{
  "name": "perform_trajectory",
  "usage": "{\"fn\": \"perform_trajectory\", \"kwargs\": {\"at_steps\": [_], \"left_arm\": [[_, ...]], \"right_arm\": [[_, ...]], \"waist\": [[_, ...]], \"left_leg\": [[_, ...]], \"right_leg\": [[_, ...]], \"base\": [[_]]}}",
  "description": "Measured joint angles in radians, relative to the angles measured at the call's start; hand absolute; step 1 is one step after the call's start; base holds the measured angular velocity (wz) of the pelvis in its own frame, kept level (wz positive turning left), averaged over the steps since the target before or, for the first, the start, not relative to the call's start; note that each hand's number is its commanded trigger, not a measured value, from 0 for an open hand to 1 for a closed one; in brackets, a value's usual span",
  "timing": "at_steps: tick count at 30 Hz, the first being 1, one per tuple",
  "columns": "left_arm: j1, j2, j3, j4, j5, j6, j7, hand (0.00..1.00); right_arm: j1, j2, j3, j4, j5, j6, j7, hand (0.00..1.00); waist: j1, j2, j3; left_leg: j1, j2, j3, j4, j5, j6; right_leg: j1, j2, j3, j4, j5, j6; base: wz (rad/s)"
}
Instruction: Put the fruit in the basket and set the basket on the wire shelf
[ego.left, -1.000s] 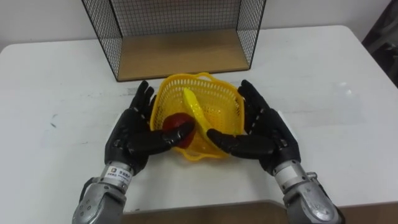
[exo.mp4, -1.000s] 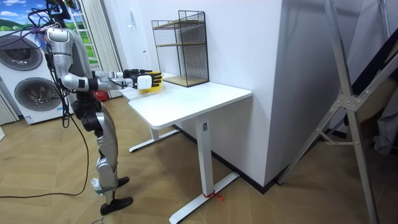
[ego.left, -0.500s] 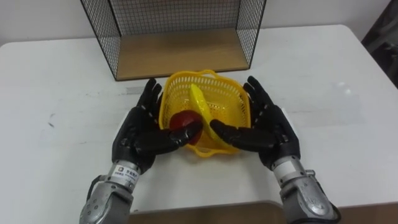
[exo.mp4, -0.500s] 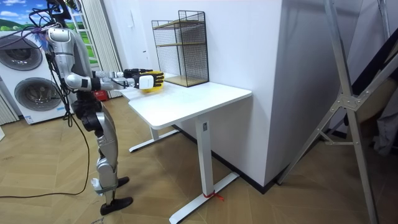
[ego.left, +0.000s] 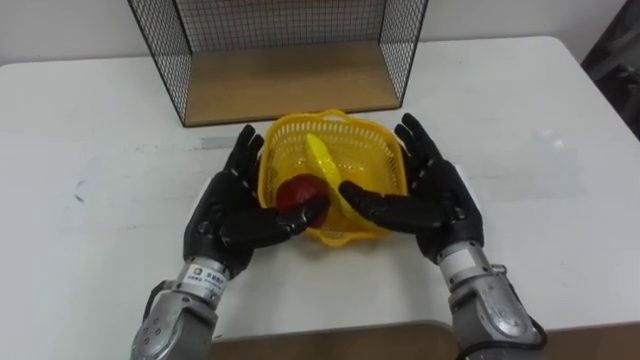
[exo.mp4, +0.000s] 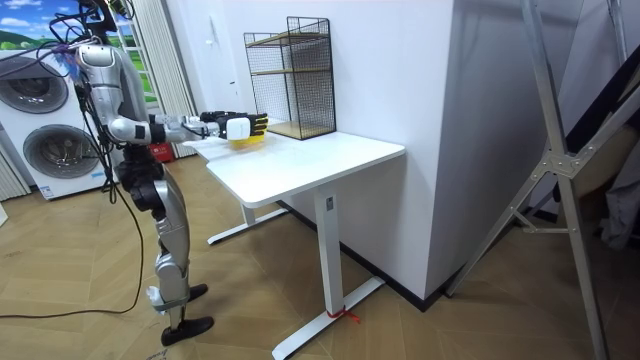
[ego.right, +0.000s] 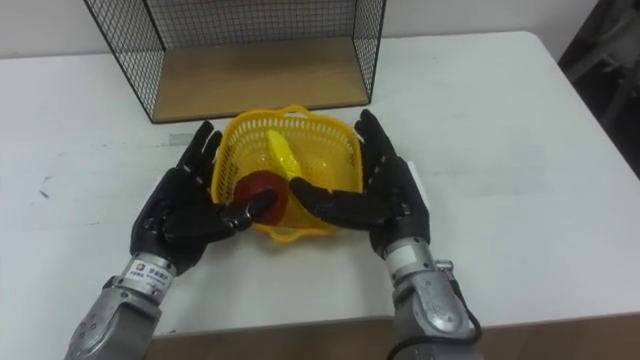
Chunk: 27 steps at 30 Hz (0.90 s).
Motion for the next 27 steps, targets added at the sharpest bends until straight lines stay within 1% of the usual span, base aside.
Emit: {"fn": "perform_trajectory", "kwargs": {"at_steps": [2,3,4,9,13,14,22,27], "left_arm": [[-0.006,0.001,-0.001,0.000,0.000,0.000,0.001,0.00],[-0.007,0.001,-0.001,0.000,0.000,0.000,0.002,0.00],[-0.010,0.002,0.000,0.000,0.000,0.000,0.003,0.00],[-0.011,0.005,0.002,0.000,0.001,-0.001,0.005,0.00],[-0.011,0.004,0.004,0.000,0.001,-0.002,0.005,0.00],[-0.011,0.004,0.007,0.000,0.001,-0.002,0.005,0.00],[-0.011,0.004,0.017,-0.013,0.014,-0.009,0.005,0.00],[-0.011,0.007,0.018,-0.018,0.015,-0.023,0.005,0.00]], "right_arm": [[-0.015,0.000,0.001,0.000,0.000,-0.003,-0.007,0.00],[-0.017,-0.001,0.002,0.000,-0.001,-0.006,-0.007,0.00],[-0.019,-0.002,0.004,0.000,-0.009,-0.012,-0.007,0.00],[-0.018,-0.006,0.012,-0.005,-0.017,-0.013,-0.007,0.00],[-0.017,-0.006,0.012,-0.047,-0.018,-0.014,-0.007,0.00],[-0.017,-0.006,0.013,-0.053,-0.019,-0.020,-0.007,0.00],[-0.017,-0.009,0.019,-0.080,-0.040,-0.021,-0.007,0.00],[-0.017,-0.010,0.021,-0.080,-0.039,-0.022,-0.006,0.00]], "waist": [[0.000,0.000,-0.0044],[0.002,0.000,-0.0048],[0.003,0.000,-0.0048],[0.004,0.000,-0.0047],[0.006,-0.001,-0.0048],[0.006,-0.003,-0.0056],[0.006,-0.011,-0.0108],[0.006,-0.015,-0.0092]], "left_leg": [[0.002,0.000,-0.002,0.000,0.000,0.000],[0.002,0.000,-0.002,0.000,0.000,0.000],[0.005,0.000,-0.002,-0.001,0.000,0.000],[0.018,0.000,-0.002,-0.003,0.000,0.000],[0.019,0.001,-0.002,-0.003,0.000,0.000],[0.019,0.001,-0.002,-0.002,0.000,0.000],[0.021,0.000,-0.005,-0.001,0.000,0.000],[0.036,0.001,-0.007,-0.001,0.000,0.000]], "right_leg": [[0.002,0.000,0.000,0.000,0.000,0.000],[0.002,0.000,0.002,0.000,0.000,0.000],[0.004,0.000,0.004,0.000,0.000,0.000],[0.014,0.001,0.009,0.000,0.000,0.000],[0.016,0.001,0.002,0.000,0.000,0.000],[0.016,0.001,0.001,0.000,0.000,0.000],[0.019,0.001,-0.001,0.004,0.000,0.000],[0.034,0.000,-0.001,0.003,0.000,0.000]], "base": [[0.00],[0.00],[0.00],[-0.01],[0.00],[0.00],[0.00],[0.00]]}}
